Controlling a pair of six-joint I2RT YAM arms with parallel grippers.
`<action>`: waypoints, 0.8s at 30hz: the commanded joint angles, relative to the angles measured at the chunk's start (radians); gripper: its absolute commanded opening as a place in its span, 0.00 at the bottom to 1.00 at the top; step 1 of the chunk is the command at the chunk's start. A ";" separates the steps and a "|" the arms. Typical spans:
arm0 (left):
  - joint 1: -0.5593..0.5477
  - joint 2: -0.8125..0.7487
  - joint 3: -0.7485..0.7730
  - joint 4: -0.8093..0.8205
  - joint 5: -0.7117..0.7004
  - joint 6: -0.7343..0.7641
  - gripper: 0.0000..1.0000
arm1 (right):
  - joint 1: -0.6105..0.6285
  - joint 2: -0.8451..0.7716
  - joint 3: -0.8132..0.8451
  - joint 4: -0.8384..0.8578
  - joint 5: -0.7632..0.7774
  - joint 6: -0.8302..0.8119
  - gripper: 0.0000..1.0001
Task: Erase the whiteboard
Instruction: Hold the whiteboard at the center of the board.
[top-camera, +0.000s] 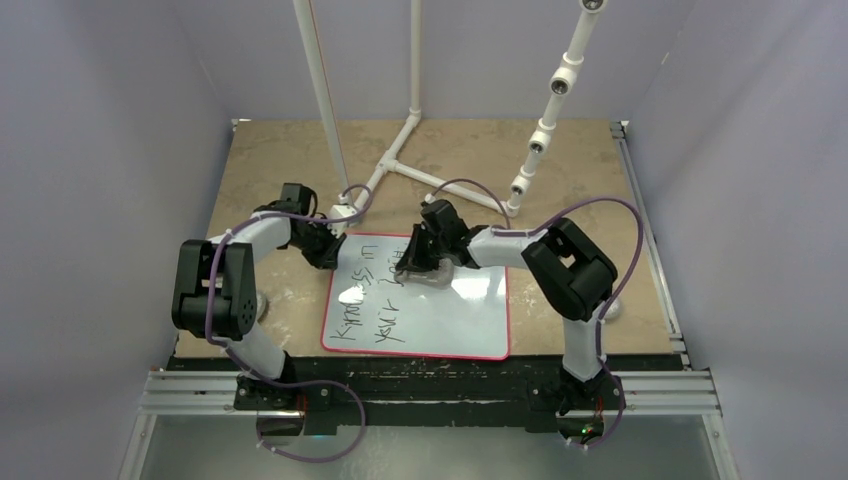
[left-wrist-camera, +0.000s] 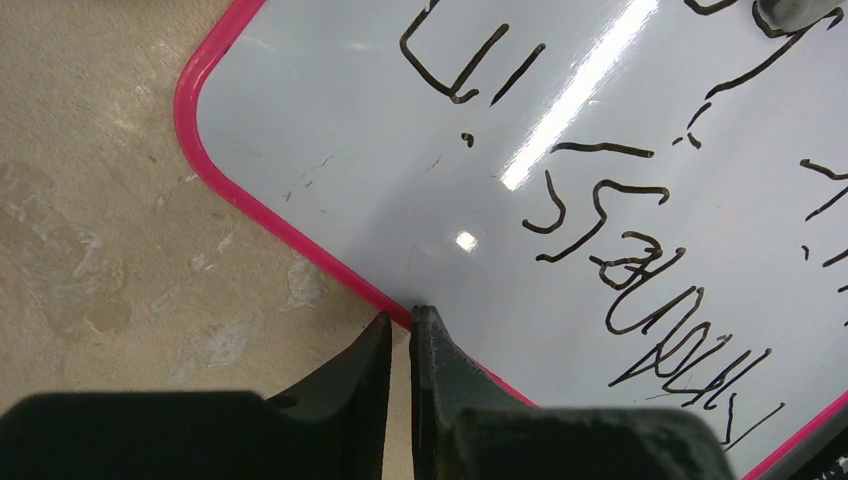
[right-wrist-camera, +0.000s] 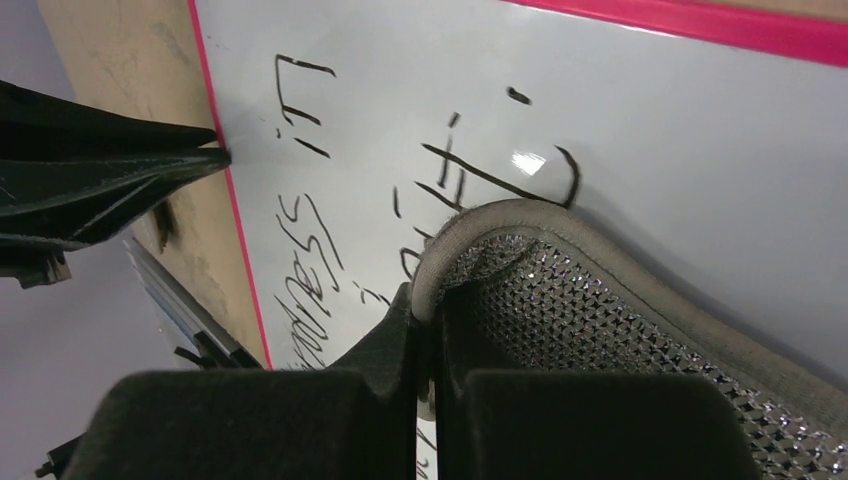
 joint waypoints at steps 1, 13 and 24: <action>-0.041 0.098 -0.075 0.041 -0.135 0.051 0.08 | 0.040 0.112 0.046 -0.030 0.075 0.033 0.00; -0.064 0.111 -0.091 0.068 -0.227 0.058 0.05 | 0.128 0.398 0.367 -0.030 -0.022 0.157 0.00; -0.064 0.093 -0.123 0.082 -0.242 0.077 0.03 | -0.015 0.165 -0.142 0.170 0.133 0.093 0.00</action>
